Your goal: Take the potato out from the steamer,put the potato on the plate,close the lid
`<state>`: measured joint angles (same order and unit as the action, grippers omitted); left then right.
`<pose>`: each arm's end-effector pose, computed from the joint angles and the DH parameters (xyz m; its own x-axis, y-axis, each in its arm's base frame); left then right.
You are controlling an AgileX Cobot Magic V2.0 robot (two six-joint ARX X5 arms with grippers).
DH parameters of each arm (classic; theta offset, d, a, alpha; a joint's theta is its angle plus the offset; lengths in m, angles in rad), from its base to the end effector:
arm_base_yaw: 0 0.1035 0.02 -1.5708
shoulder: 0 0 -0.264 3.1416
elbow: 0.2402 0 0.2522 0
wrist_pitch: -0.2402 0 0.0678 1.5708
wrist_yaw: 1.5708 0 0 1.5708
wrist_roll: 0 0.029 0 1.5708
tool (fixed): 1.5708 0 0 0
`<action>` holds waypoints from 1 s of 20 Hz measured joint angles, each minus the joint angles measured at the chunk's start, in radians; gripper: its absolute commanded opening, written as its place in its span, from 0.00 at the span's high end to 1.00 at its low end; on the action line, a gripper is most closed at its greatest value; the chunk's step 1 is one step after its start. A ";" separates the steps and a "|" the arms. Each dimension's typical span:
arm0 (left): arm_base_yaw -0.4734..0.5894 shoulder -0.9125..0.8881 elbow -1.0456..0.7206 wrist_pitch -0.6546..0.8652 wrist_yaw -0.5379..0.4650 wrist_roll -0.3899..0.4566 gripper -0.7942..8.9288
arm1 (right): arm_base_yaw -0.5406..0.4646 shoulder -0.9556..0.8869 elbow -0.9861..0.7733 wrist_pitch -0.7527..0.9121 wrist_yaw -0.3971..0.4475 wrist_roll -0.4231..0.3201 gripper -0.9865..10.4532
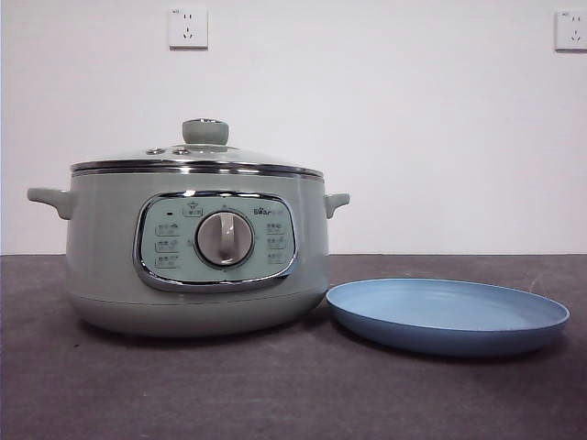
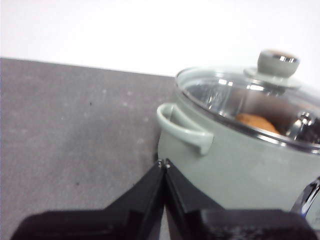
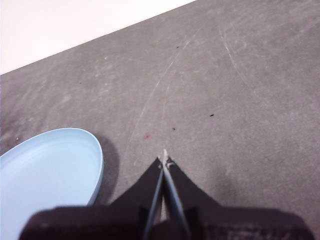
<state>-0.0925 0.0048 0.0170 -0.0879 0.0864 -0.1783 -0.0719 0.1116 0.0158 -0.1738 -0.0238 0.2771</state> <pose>0.0960 -0.0114 0.1604 0.9812 -0.1777 -0.0753 0.1615 0.9697 -0.1833 0.1003 -0.0065 0.1434 0.9628 -0.0455 -0.2663 0.1197 0.9554 0.2698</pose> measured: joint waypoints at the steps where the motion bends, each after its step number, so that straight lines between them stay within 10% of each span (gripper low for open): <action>1: 0.000 0.000 0.000 0.008 0.001 -0.005 0.92 | 0.000 0.000 0.000 0.000 0.000 0.003 0.93; 20: 0.000 0.000 0.000 0.009 0.048 -0.130 0.92 | 0.000 0.000 0.000 0.000 0.002 0.173 0.93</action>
<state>-0.0925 0.0048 0.0170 -0.0792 0.1349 -0.3084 -0.0719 0.1116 0.0158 -0.1738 -0.0223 0.4500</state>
